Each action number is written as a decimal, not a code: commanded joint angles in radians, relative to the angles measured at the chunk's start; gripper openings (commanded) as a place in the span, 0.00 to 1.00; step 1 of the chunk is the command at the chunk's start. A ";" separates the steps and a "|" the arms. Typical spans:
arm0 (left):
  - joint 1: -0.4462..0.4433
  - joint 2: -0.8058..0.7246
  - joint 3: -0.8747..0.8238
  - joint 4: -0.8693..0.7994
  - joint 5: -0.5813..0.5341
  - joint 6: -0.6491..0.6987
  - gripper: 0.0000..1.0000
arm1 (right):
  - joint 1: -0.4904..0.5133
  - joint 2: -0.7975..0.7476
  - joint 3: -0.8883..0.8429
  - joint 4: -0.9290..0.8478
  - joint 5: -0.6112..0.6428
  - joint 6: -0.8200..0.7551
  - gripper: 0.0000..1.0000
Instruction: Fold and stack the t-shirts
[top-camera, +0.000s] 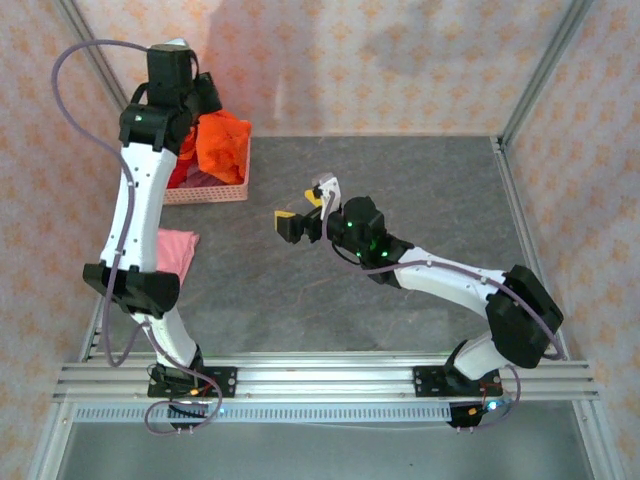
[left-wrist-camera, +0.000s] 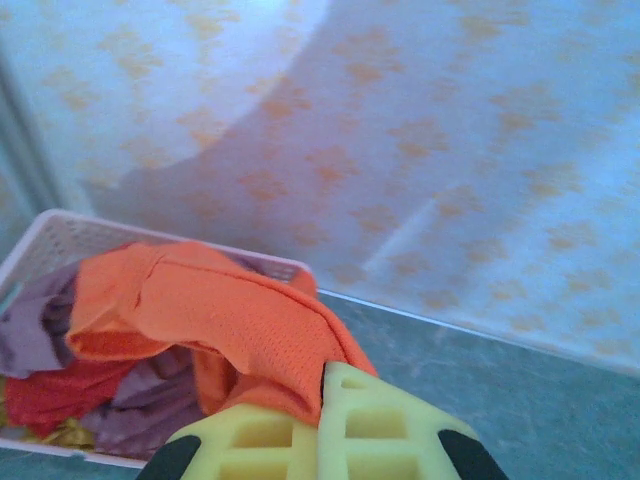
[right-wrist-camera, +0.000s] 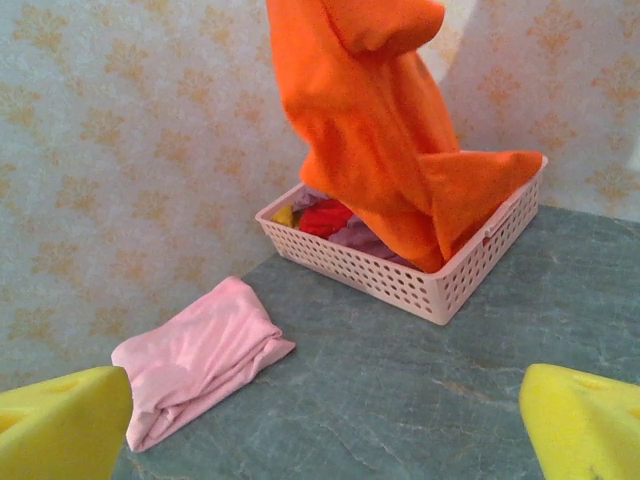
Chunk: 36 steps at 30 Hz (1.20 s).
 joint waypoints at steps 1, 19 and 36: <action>-0.085 -0.050 0.026 -0.023 0.004 0.045 0.00 | 0.005 -0.055 -0.027 0.056 -0.019 0.026 0.99; -0.537 0.130 0.034 -0.093 0.099 0.036 0.04 | 0.005 -0.416 -0.189 -0.153 -0.052 -0.089 0.99; -0.436 -0.181 -0.498 0.133 -0.189 -0.110 1.00 | -0.046 -0.401 -0.126 -0.424 0.236 -0.015 0.99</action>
